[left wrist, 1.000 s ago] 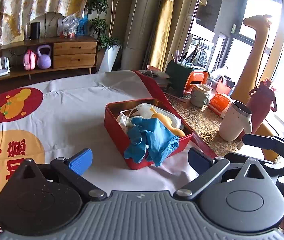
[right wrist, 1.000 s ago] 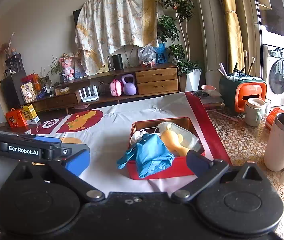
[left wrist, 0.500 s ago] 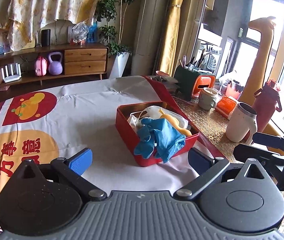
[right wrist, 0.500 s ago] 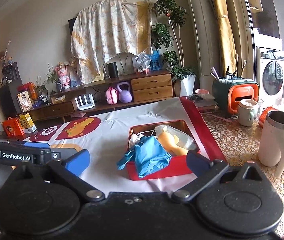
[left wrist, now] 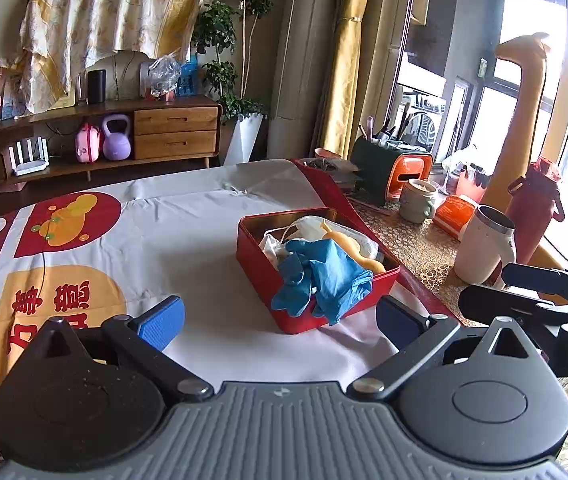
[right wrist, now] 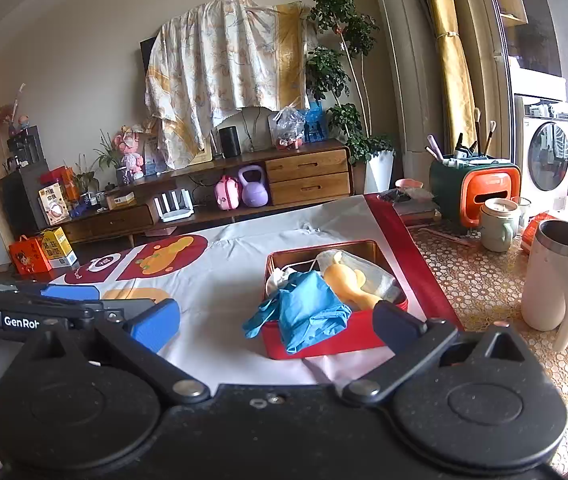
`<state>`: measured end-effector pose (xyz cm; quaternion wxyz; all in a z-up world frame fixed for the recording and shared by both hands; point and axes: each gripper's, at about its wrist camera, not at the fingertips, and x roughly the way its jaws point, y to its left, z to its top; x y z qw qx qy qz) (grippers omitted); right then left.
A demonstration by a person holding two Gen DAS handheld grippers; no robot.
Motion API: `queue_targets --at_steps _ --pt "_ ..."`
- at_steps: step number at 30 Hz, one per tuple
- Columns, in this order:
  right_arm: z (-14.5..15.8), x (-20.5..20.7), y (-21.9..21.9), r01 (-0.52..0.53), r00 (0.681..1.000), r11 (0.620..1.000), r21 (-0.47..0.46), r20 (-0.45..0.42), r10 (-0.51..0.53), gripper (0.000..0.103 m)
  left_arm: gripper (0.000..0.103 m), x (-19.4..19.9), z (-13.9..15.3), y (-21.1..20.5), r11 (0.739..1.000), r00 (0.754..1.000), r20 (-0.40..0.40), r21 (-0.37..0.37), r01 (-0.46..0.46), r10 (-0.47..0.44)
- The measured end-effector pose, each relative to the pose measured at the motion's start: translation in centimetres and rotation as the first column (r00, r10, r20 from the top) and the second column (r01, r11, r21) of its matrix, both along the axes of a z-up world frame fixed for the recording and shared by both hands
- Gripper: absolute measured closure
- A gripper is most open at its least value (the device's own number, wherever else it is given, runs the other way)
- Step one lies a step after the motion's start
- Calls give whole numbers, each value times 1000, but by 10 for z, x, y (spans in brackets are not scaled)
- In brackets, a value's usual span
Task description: Organize soft objects
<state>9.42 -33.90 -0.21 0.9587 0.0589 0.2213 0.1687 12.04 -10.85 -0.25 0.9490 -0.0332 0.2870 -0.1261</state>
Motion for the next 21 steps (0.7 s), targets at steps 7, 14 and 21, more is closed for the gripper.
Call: queue_targets --at_steps 7,14,21 --pt "0 0 -1 0 1000 1000 3 -2 0 0 0 -1 0 1 1000 1000 -2 -9 -2 2" --pt "0 -1 0 -2 1000 1000 5 -4 2 0 0 -5 0 1 1000 1000 11 -13 1 -1" --pt "0 -1 0 -1 1000 1000 4 -4 1 0 0 -8 2 2 999 1000 26 -36 6 -5"
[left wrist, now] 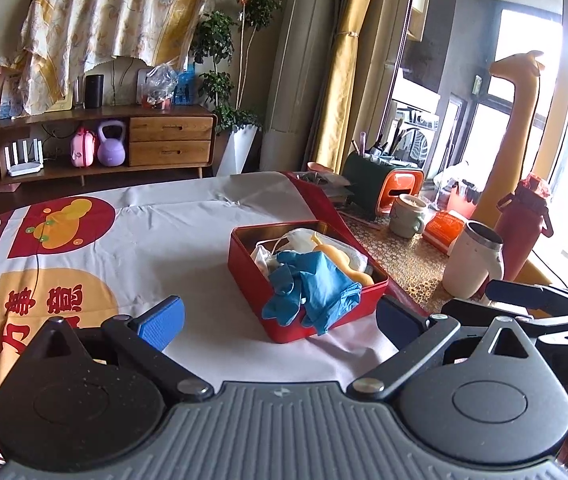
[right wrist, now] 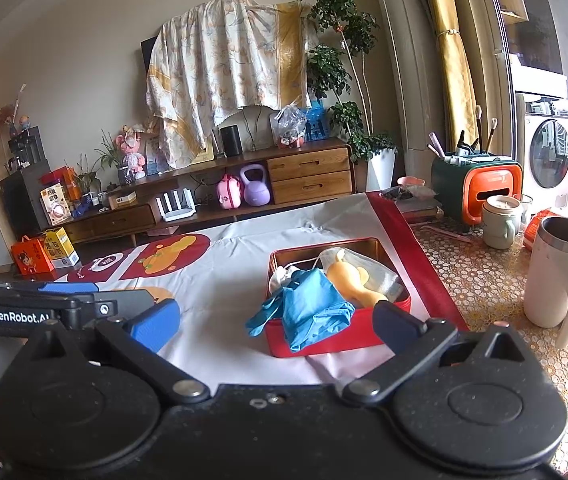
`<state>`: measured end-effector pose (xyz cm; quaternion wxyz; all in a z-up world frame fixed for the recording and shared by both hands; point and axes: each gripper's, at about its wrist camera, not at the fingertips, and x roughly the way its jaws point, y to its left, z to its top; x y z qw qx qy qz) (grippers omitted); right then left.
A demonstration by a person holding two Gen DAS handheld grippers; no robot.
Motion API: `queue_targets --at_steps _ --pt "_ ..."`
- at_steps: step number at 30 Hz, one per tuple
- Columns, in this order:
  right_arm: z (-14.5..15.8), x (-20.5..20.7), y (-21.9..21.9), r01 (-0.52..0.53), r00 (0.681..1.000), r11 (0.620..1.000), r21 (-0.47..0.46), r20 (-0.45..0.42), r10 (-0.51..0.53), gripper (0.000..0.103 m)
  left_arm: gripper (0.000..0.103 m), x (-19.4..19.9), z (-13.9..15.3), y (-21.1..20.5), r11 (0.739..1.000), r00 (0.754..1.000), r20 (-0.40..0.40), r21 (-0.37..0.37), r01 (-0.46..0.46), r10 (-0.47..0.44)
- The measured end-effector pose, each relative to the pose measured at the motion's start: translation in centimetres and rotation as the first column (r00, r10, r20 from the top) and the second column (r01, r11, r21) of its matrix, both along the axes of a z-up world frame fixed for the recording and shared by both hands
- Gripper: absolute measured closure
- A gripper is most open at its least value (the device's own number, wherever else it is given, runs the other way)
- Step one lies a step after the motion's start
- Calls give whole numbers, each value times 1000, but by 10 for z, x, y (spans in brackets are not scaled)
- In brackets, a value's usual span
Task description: Organize soft objects
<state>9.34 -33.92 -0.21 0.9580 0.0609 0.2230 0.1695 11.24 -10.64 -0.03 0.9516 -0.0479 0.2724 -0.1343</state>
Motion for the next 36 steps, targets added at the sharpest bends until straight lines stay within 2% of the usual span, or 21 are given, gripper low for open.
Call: queue_targets --at_steps 4,14,17,22,27,36 --pt "0 0 1 0 1000 1000 1 1 0 0 0 -1 1 2 1000 1000 6 -23 -2 2" --pt "1 -1 2 1 1000 1000 0 1 -1 0 0 -4 4 0 1000 999 31 -5 10 -10" --pt "1 -1 3 5 1000 1000 -3 -2 -5 0 0 -4 5 1 1000 999 32 4 -19 19" --pt "1 0 5 12 1000 1000 -11 1 -12 0 0 -5 4 3 1000 998 58 -13 -19 20" --pt "0 0 5 14 1000 1000 -7 -4 -14 0 0 -4 3 0 999 997 71 26 -29 27" --pt "-4 2 5 9 1000 1000 -6 -10 -9 0 0 -5 1 3 1000 996 87 -2 -3 3"
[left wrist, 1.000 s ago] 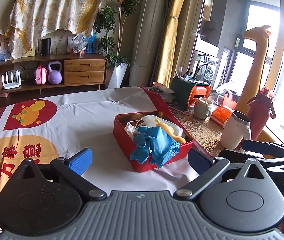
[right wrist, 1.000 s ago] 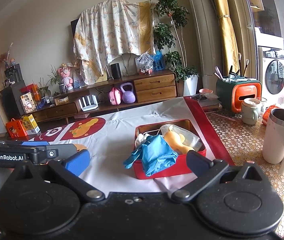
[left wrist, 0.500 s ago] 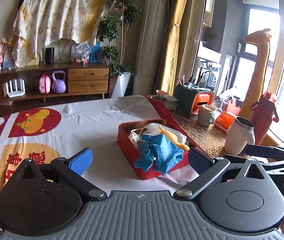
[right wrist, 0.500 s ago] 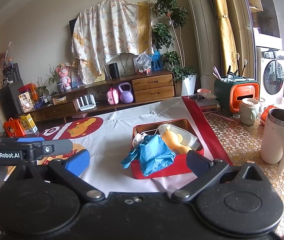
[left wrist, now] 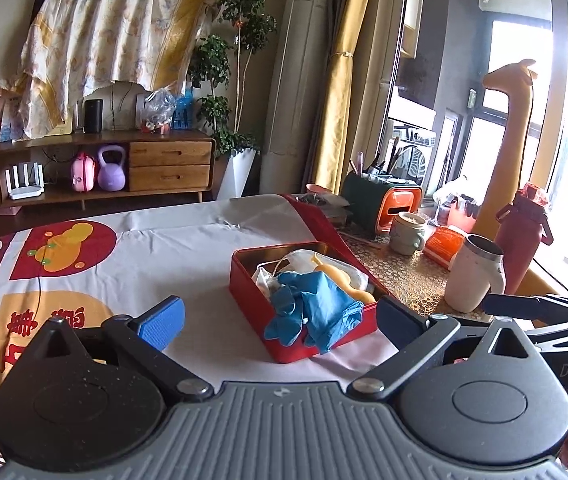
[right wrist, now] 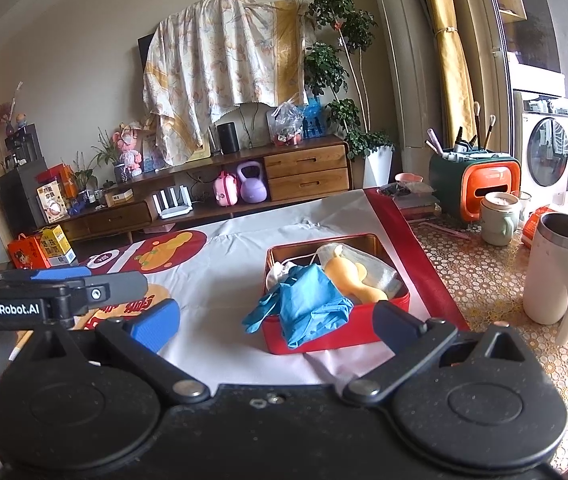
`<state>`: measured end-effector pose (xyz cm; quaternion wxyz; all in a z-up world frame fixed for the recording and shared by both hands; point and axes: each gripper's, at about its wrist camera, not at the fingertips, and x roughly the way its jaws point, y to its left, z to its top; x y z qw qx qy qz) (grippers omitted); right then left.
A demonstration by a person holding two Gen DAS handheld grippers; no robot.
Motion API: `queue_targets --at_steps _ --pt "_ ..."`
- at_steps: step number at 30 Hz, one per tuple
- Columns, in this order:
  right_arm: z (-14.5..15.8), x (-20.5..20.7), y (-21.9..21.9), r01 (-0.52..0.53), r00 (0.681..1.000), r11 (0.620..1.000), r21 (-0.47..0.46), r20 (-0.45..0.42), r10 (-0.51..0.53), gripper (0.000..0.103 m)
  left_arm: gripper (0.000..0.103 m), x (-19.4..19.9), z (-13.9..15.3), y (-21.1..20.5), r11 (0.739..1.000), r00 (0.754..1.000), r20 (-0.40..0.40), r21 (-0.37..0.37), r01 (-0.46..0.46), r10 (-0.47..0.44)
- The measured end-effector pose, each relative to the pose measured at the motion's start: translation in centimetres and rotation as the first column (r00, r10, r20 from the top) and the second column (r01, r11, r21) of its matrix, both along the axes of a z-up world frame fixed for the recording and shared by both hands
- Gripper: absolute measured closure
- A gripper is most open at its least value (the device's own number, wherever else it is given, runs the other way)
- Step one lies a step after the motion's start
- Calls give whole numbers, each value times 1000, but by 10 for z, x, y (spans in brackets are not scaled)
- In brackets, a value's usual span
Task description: Organize soft objects
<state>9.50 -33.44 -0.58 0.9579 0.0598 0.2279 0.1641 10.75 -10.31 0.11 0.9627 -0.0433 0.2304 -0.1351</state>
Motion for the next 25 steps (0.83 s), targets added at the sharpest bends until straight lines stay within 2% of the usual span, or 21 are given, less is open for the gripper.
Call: queue_targets --at_steps 12,25 --pt "-3 2 0 0 1000 1000 3 -6 0 0 0 0 -1 2 1000 1000 -2 -16 4 -4" --pt "-7 3 2 3 1000 1000 2 -12 -3 0 0 -5 -1 -3 1000 1000 27 25 16 -16"
